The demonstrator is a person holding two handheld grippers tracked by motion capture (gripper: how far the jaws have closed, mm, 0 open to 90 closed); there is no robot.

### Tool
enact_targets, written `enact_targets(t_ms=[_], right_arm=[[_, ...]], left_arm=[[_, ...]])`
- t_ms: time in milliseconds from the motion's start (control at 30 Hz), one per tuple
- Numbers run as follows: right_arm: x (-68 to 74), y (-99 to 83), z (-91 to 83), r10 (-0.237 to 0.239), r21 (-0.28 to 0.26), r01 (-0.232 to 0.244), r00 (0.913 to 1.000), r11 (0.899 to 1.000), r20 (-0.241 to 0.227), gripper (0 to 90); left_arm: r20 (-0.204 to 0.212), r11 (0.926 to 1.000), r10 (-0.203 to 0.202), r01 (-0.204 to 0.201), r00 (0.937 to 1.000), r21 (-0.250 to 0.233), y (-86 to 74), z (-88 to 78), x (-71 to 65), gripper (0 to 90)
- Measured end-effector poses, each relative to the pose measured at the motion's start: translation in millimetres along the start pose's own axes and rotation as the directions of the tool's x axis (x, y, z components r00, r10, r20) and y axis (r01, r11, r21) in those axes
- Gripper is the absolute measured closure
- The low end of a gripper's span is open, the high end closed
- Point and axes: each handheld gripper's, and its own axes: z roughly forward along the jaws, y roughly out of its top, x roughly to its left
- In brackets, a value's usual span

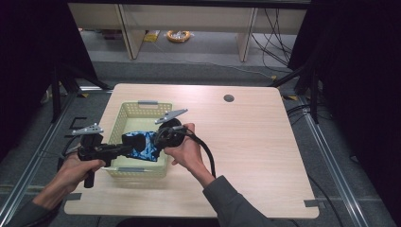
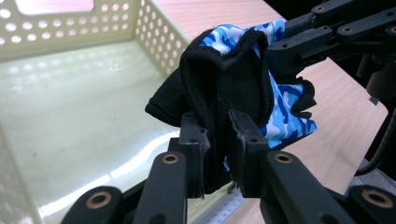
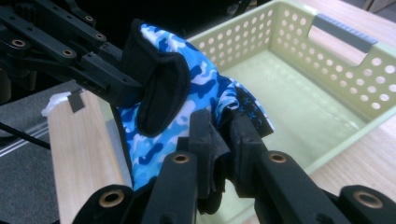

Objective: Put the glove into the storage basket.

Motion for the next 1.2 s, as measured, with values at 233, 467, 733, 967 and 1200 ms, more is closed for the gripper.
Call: enact_targets(t_ms=[233,467,733,967,1200], right_arm=[[-2.3,1.5,21.5,0.018,0.032,-0.018,0.9998,0.999,0.002,81.3],[-5.3,-1.9,41.1,0.017,0.102,-0.017,0.9998,0.995,0.006,81.3],[-8.5,-6.9,61.3,0.045,0.146,-0.046,0.9989,0.988,0.010,81.2],[-9.5,-9.3,72.6,0.045,0.190,-0.047,0.9989,0.981,0.014,80.9],[-9.0,-11.6,81.9,0.042,0.239,-0.049,0.9985,0.970,0.036,80.5]], left_arm=[[-0.011,0.9994,-0.024,0.024,0.9997,0.025,-5.1,3.1,15.0,75.9],[-0.016,0.9965,-0.060,0.061,0.9980,0.058,-14.4,12.0,28.9,75.9],[-0.036,0.9926,-0.079,0.082,0.9963,0.090,-19.6,17.6,38.6,75.8],[-0.044,0.9888,-0.089,0.094,0.9950,0.116,-22.7,21.3,43.1,75.3],[-0.056,0.9854,-0.088,0.095,0.9945,0.141,-24.5,26.5,44.7,74.4]])
